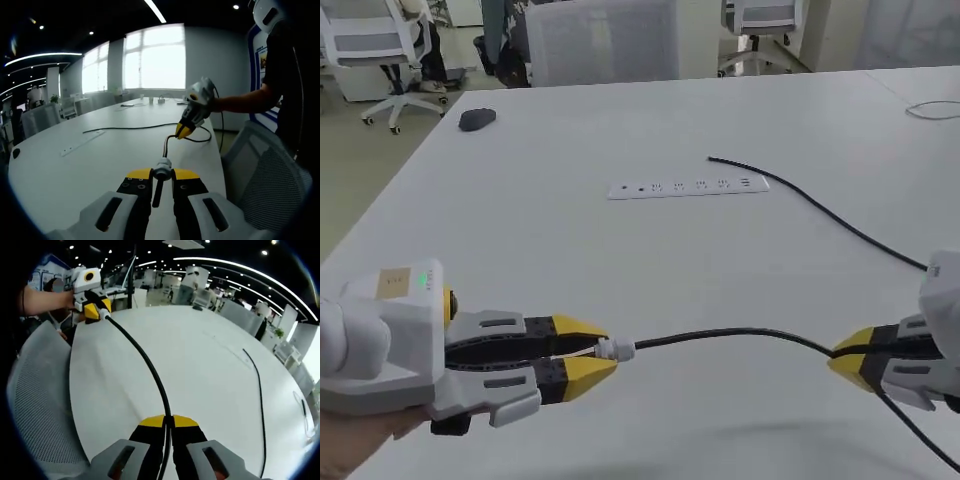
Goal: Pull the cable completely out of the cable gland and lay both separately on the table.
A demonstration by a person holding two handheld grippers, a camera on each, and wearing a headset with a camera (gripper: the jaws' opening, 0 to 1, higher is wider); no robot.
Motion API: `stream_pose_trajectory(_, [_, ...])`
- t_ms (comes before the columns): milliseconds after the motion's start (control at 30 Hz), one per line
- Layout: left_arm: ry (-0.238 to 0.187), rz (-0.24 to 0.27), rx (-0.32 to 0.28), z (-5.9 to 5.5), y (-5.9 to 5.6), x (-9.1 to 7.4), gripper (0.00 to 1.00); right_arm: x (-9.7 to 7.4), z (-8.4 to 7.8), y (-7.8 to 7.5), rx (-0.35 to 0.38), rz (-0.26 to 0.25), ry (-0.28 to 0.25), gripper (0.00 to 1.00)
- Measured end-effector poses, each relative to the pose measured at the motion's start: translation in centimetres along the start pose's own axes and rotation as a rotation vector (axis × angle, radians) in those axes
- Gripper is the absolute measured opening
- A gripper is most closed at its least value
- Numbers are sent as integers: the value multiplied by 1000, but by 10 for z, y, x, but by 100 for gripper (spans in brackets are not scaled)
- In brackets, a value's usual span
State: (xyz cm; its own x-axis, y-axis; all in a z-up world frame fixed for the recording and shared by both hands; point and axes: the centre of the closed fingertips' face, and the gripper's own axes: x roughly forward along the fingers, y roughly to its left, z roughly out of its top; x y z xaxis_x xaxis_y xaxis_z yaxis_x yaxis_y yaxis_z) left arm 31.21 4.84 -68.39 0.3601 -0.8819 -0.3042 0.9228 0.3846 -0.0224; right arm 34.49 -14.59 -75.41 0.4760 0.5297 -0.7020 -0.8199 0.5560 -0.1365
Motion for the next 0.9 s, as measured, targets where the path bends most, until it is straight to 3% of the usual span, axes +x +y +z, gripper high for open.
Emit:
stream_pose_trajectory(333, [15,5,-1,-5,2,1,15,8,-14,6,21,23,27,0])
stream_pose_trajectory(433, [17,13,-6,-6,4,0,15,10,-14,6,9,25,28,8])
stream_pose_trajectory(533, [19,15,-6,-6,4,-2,15,10,-14,7,11,35,36,10])
stream_pose_trajectory(633, [24,16,-7,-8,4,-2,15,10,-5,7,1,33,23,16])
stream_pose_trajectory(700, [19,17,-10,-7,4,-3,14,10,9,11,10,44,-20,16])
stream_pose_trajectory(900, [18,17,-8,-7,4,-3,14,13,66,37,-25,105,-165,15])
